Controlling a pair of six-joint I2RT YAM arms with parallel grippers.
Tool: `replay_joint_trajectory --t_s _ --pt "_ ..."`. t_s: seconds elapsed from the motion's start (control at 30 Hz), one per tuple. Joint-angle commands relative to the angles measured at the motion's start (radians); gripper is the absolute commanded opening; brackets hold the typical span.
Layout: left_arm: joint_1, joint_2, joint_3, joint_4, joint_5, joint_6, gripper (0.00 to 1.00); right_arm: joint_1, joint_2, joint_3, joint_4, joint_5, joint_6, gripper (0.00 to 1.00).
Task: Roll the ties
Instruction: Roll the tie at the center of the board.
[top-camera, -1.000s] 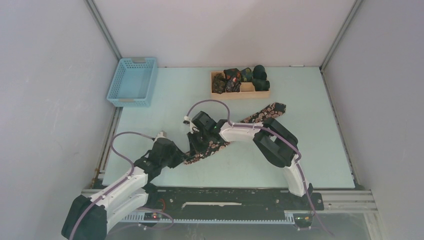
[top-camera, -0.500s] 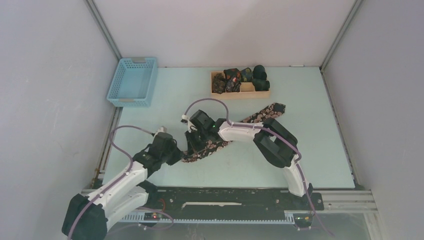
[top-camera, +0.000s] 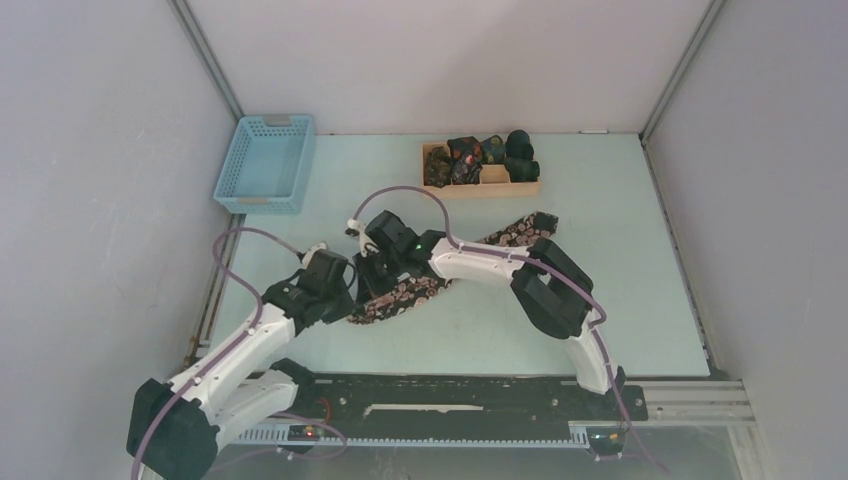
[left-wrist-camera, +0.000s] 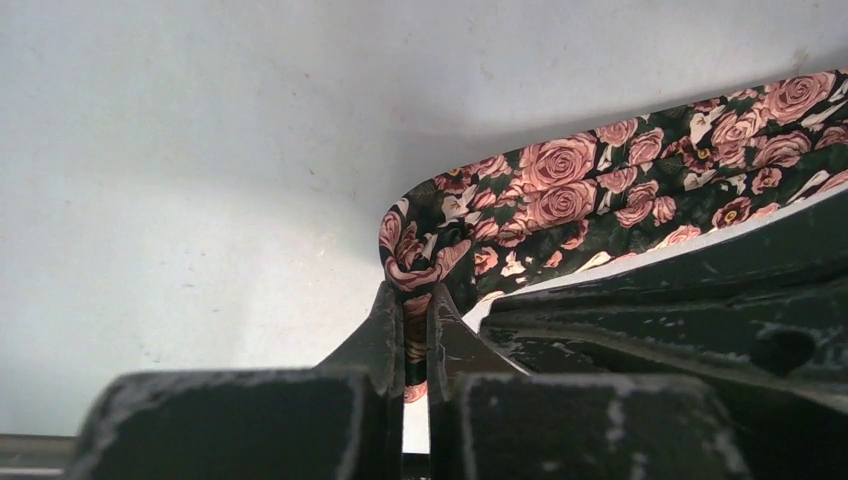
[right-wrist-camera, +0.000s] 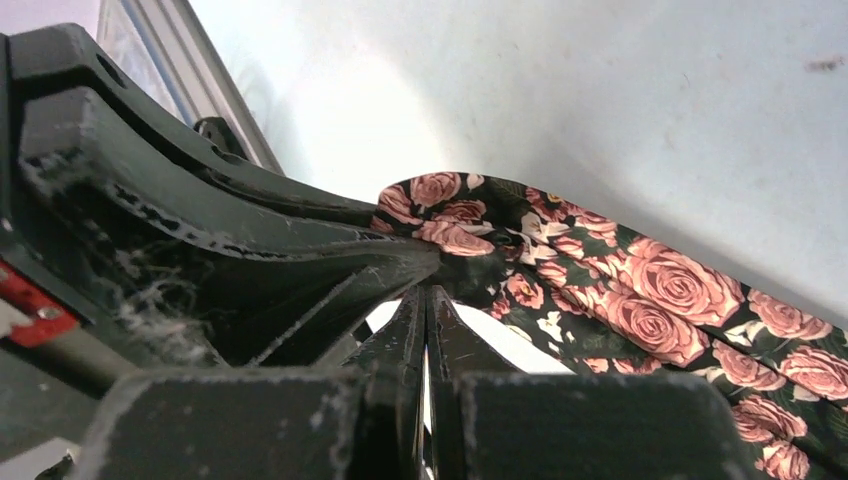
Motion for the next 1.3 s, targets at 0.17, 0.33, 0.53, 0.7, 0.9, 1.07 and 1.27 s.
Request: replay_joint_trajectory --t_s 0.17,0.33,0.53,0.7,0.9,1.07,1.27 --pt "-0.010 0.039 0.099 -0.114 -0.093 0.063 0.00 0.026 0.083 0.096 0.002 0.006 0.016 0.00" --pt "-0.024 0.068 0.118 -0.129 -0.101 0.065 0.00 0.033 0.103 0.112 0.004 -0.004 0.023 0.00" --pt "-0.058 0.117 0.158 -0.153 -0.121 0.065 0.00 0.039 0.121 0.109 0.014 -0.021 0.033 0.00" --pt "-0.092 0.183 0.182 -0.151 -0.127 0.055 0.00 0.036 0.125 0.095 0.024 -0.041 0.042 0.00" --pt "-0.134 0.245 0.209 -0.147 -0.137 0.037 0.00 0.025 0.108 0.043 0.050 -0.055 0.064 0.00" --pt "-0.155 0.294 0.228 -0.145 -0.132 0.034 0.00 0.013 0.093 0.002 0.069 -0.063 0.074 0.00" --pt "-0.173 0.355 0.250 -0.154 -0.138 0.033 0.00 -0.007 0.058 -0.057 0.093 -0.071 0.082 0.00"
